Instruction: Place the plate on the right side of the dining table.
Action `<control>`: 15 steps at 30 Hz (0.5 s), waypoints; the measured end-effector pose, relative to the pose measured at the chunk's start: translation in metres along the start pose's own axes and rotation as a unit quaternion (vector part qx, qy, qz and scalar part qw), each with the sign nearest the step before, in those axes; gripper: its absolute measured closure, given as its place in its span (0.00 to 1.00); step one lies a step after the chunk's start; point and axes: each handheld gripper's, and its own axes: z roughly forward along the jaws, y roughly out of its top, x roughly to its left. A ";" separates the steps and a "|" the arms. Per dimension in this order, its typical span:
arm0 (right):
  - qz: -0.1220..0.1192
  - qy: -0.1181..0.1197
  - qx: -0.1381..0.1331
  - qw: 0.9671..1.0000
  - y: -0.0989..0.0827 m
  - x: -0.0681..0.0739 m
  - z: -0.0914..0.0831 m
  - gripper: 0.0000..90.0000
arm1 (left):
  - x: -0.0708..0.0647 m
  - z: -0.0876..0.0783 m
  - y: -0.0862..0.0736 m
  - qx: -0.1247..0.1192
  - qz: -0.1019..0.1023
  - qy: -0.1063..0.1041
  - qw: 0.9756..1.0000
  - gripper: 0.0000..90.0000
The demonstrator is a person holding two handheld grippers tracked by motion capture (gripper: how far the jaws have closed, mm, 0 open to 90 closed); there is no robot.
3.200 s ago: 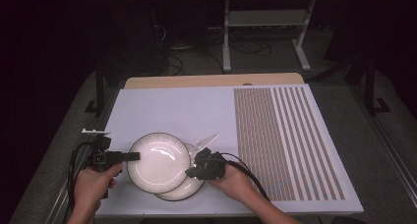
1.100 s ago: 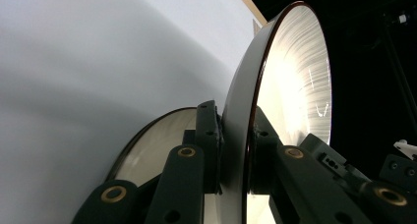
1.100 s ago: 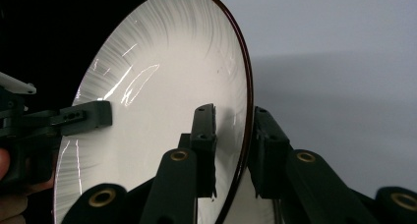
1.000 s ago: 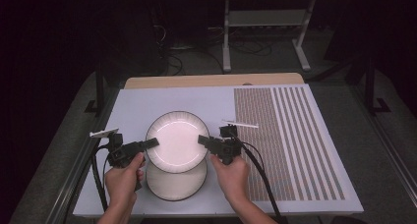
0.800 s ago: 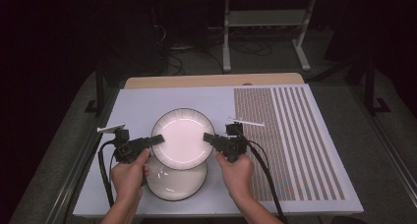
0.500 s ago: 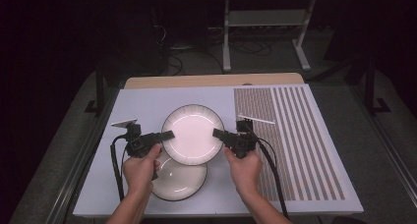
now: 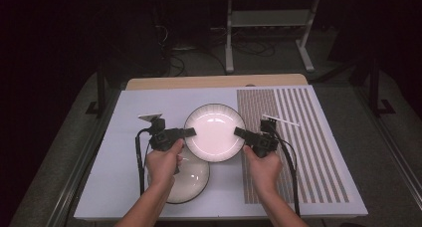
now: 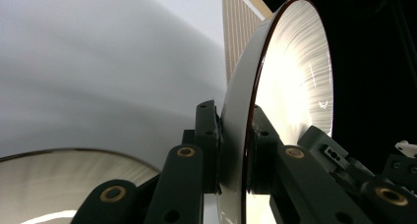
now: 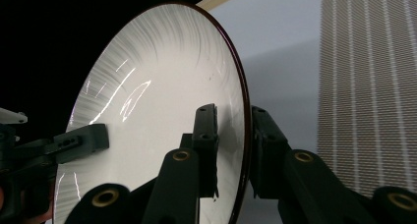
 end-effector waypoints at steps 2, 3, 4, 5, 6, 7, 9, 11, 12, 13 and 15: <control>0.004 -0.005 -0.004 1.000 0.002 -0.004 -0.004 0.84 | -0.004 0.007 0.001 0.006 0.000 0.000 1.000 0.88; 0.006 -0.009 -0.005 1.000 0.003 -0.006 -0.005 0.84 | -0.006 0.010 0.001 0.008 -0.001 0.000 1.000 0.88; 0.010 -0.015 -0.007 1.000 0.005 -0.011 -0.008 0.83 | -0.010 0.017 0.001 0.016 -0.002 0.001 1.000 0.88; 0.013 -0.019 -0.007 1.000 0.006 -0.013 -0.009 0.83 | -0.010 0.017 0.001 0.016 -0.002 0.001 1.000 0.88; 0.013 -0.019 -0.007 1.000 0.006 -0.013 -0.009 0.83 | -0.011 0.020 0.001 0.018 0.000 0.002 1.000 0.88; 0.018 -0.024 -0.008 1.000 0.008 -0.018 -0.010 0.83 | -0.013 0.026 0.002 0.025 -0.003 0.002 1.000 0.88; 0.019 -0.027 -0.008 0.999 0.009 -0.020 -0.011 0.83 | -0.014 0.029 0.002 0.027 -0.004 0.004 1.000 0.88; 0.027 -0.033 -0.007 0.999 0.011 -0.026 -0.013 0.83 | -0.018 0.038 0.003 0.032 0.000 0.007 0.999 0.88; 0.027 -0.033 -0.007 0.999 0.011 -0.026 -0.013 0.83 | -0.018 0.038 0.003 0.032 0.000 0.007 0.999 0.88; 0.030 -0.034 -0.007 0.999 0.012 -0.029 -0.014 0.83 | -0.020 0.041 0.003 0.033 0.002 0.008 0.999 0.88; 0.033 -0.040 -0.008 0.999 0.014 -0.037 -0.017 0.83 | -0.023 0.046 0.002 0.037 0.007 0.008 0.999 0.88</control>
